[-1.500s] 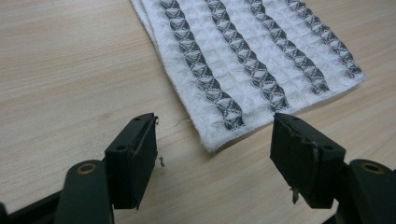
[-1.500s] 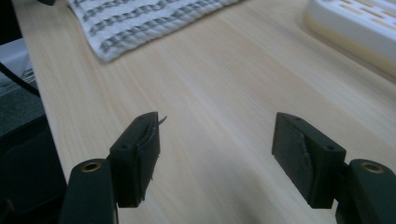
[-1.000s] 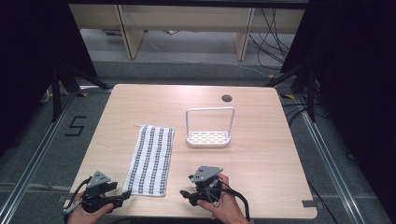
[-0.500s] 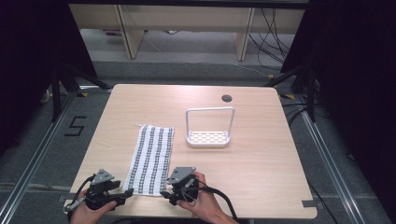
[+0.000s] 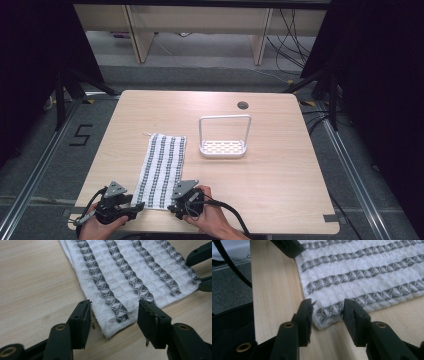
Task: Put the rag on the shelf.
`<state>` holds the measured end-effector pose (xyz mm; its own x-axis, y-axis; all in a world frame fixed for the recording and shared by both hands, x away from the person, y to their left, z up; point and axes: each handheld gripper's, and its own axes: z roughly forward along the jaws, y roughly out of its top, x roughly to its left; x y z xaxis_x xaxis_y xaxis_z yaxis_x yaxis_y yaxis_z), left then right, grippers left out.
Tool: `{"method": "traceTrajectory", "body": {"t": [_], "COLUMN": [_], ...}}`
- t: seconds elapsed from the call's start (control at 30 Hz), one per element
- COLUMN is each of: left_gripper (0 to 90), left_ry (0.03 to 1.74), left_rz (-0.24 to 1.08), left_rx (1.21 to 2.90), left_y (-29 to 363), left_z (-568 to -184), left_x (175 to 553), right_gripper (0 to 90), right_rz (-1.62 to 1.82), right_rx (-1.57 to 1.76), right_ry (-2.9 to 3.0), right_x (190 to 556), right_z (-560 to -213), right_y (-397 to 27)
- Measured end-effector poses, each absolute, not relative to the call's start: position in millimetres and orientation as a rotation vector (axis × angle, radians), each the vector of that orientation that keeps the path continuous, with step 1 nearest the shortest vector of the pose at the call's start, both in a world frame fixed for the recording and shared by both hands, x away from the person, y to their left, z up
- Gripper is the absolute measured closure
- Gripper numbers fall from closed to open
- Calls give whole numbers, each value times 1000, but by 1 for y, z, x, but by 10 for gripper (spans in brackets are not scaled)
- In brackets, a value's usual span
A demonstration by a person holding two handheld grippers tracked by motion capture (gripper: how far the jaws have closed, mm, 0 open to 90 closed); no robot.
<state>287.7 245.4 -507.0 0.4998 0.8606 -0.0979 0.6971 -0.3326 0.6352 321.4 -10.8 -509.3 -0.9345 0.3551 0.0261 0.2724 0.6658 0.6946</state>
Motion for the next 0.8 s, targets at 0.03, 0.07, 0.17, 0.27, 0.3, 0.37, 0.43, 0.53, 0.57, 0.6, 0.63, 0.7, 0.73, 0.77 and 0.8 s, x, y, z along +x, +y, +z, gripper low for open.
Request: {"method": "traceTrajectory", "body": {"t": [0.03, 0.07, 0.17, 0.27, 0.3, 0.37, 0.43, 0.53, 0.57, 0.6, 0.63, 0.7, 0.73, 0.77, 0.8], "left_gripper": [462, 476, 544, 608, 632, 689, 753, 821, 828, 833, 836, 840, 840, 840, 841], "left_ry": [1266, 1265, 1254, 1234, 1230, 1220, 1205, 1165, 1153, 1150, 1168, 1154, 1157, 1155, 1145], "left_rz": [348, 357, 378, 401, 406, 403, 409, 430, 428, 428, 430, 413, 412, 413, 415], "left_rx": [2130, 2142, 2150, 2167, 2163, 2166, 2172, 2191, 2197, 2205, 2191, 2194, 2181, 2184, 2184], "left_y": [245, 244, 242, 239, 238, 235, 233, 231, 231, 232, 231, 233, 233, 234, 235], "left_z": [-508, -508, -508, -508, -508, -508, -508, -508, -508, -507, -507, -506, -505, -504, -503], "left_x": [288, 288, 288, 287, 287, 287, 287, 287, 287, 287, 286, 287, 286, 286, 286], "right_gripper": [630, 652, 715, 784, 800, 823, 838, 850, 852, 854, 855, 857, 857, 857, 857], "right_rz": [1131, 1117, 1100, 1123, 1127, 1109, 1117, 1120, 1128, 1131, 1137, 1156, 1148, 1162, 1151], "right_rx": [522, 536, 551, 561, 545, 560, 583, 591, 592, 595, 603, 593, 589, 595, 594], "right_ry": [2772, 2772, 2766, 2754, 2754, 2765, 2769, 2772, 2773, 2778, 2783, 2778, 2784, 2769, 2782], "right_x": [322, 322, 324, 325, 326, 327, 326, 327, 328, 328, 328, 328, 328, 328, 328], "right_z": [-511, -511, -512, -514, -514, -513, -513, -513, -513, -513, -513, -513, -512, -512, -510], "right_y": [-10, -10, -10, -9, -9, -10, -9, -10, -10, -10, -10, -10, -10, -9, -10]}}
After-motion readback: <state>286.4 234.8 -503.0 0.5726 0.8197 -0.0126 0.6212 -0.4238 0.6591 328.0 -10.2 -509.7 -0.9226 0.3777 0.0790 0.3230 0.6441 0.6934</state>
